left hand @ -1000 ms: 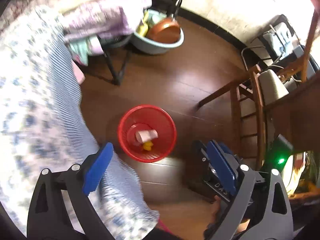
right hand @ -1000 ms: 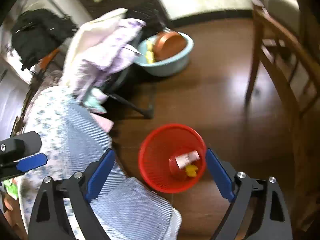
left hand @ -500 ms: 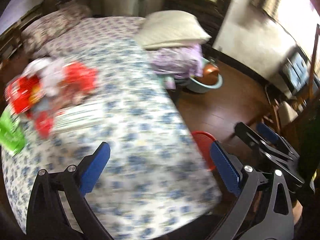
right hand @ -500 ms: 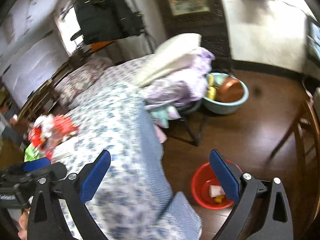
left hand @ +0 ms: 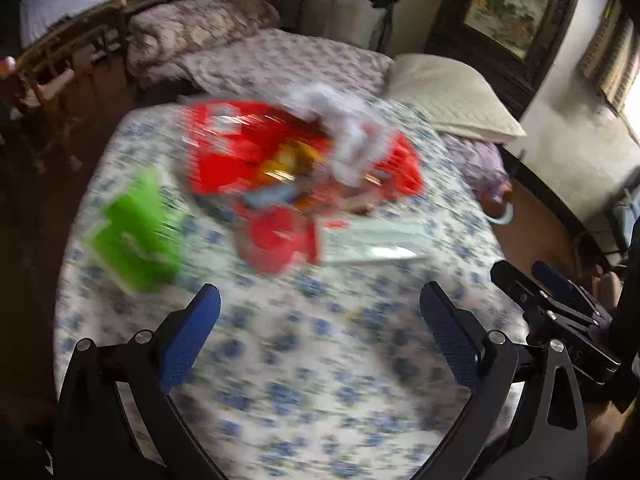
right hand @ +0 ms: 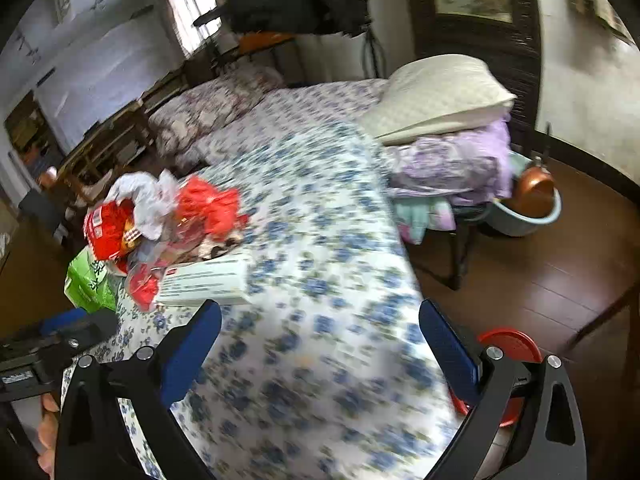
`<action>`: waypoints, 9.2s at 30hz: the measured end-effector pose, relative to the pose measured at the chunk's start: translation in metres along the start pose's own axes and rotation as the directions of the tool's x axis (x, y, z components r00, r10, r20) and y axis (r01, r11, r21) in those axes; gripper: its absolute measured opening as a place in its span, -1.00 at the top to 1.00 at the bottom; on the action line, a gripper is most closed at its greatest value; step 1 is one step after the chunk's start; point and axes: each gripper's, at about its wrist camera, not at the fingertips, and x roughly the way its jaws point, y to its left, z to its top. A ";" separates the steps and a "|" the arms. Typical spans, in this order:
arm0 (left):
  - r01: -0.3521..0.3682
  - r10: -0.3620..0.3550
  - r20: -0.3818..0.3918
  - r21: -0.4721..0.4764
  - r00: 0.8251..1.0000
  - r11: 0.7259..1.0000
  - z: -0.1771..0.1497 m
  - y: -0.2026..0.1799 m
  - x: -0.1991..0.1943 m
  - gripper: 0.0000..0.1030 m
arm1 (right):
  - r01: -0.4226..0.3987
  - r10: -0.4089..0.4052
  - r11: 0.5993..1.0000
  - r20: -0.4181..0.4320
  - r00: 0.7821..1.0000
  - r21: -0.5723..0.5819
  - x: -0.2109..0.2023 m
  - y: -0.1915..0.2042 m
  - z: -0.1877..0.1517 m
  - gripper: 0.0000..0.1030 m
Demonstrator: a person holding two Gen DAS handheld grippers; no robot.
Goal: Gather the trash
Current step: 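Move both empty grippers back over the bed, then reach the left gripper to the green tea packet and grasp it, then grasp the white medicine box with the right gripper while the left holds the green packet, then lift both held items and carry them toward the red wastebasket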
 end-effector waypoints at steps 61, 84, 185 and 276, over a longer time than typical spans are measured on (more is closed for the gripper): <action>0.014 0.000 0.049 -0.285 0.999 0.958 0.008 0.117 -0.018 -0.71 | -0.093 0.094 0.995 -0.040 0.995 0.039 0.011 -0.016 -0.018 -0.88; -0.140 0.148 -0.025 -0.499 0.989 0.855 0.000 0.188 0.002 -0.75 | -0.091 0.092 0.995 -0.046 0.995 0.028 0.012 -0.012 -0.020 -0.88; 0.132 -0.125 0.059 -0.124 0.990 0.983 0.014 0.076 -0.012 0.47 | -0.040 -0.035 0.899 -0.163 0.986 -0.436 -0.004 0.027 -0.017 -0.72; 0.455 -0.339 -0.427 0.206 0.838 0.866 -0.053 -0.347 0.172 0.47 | -0.110 0.146 0.468 0.046 0.988 0.877 0.001 -0.372 -0.168 0.10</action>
